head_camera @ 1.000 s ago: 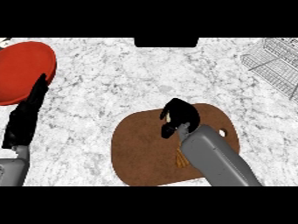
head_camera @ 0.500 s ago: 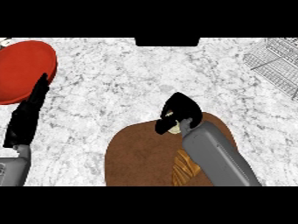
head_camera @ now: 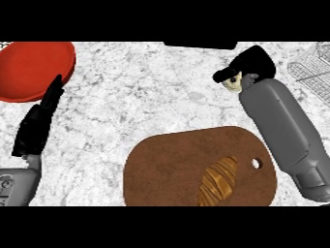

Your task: Pick the cupcake from the cutting board and place it in the tiered basket

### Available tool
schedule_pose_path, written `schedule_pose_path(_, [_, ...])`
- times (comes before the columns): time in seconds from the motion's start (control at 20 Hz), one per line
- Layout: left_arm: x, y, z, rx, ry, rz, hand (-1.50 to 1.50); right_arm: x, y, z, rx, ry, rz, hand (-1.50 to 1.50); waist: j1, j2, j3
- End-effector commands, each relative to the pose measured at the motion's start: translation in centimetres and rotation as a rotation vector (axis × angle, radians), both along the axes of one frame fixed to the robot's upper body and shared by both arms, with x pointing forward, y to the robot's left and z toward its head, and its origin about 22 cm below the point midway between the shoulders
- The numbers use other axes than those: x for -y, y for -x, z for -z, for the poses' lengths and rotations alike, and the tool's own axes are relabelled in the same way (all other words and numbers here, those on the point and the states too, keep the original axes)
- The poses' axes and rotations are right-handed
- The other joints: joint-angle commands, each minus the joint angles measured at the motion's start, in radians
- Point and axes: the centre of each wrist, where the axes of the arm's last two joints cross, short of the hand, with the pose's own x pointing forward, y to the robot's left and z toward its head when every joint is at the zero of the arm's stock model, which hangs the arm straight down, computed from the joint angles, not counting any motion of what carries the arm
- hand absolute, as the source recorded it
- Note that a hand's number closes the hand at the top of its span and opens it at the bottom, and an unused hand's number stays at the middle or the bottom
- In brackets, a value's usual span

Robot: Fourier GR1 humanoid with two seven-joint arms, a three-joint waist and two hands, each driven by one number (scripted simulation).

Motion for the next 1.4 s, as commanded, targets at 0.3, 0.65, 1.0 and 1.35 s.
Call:
schedule_pose_path(0.3, [0.4, -0.7, -0.6, 0.005, -0.014, 0.027, 0.0, 2.7, -3.8, -9.8, 0.498, 0.246, 0.37, 1.5, 0.022, -0.007, -0.002])
schedule_pose_path(0.65, [0.5, -1.3, -1.1, -0.004, -0.012, 0.015, 0.0, 3.5, -5.2, -14.5, 0.538, 0.453, 0.472, 1.5, 0.009, -0.011, -0.002])
schedule_pose_path(1.0, [-0.1, 0.4, 1.3, -0.02, -0.009, -0.01, 0.0, 6.0, -5.7, -16.5, 0.49, 0.431, 0.472, 1.5, -0.007, -0.012, 0.0])
schedule_pose_path(1.35, [0.1, 0.4, 0.9, -0.005, -0.007, -0.015, 0.0, 11.3, -5.4, -15.9, 0.44, 0.486, 0.443, 1.5, -0.011, -0.011, 0.001])
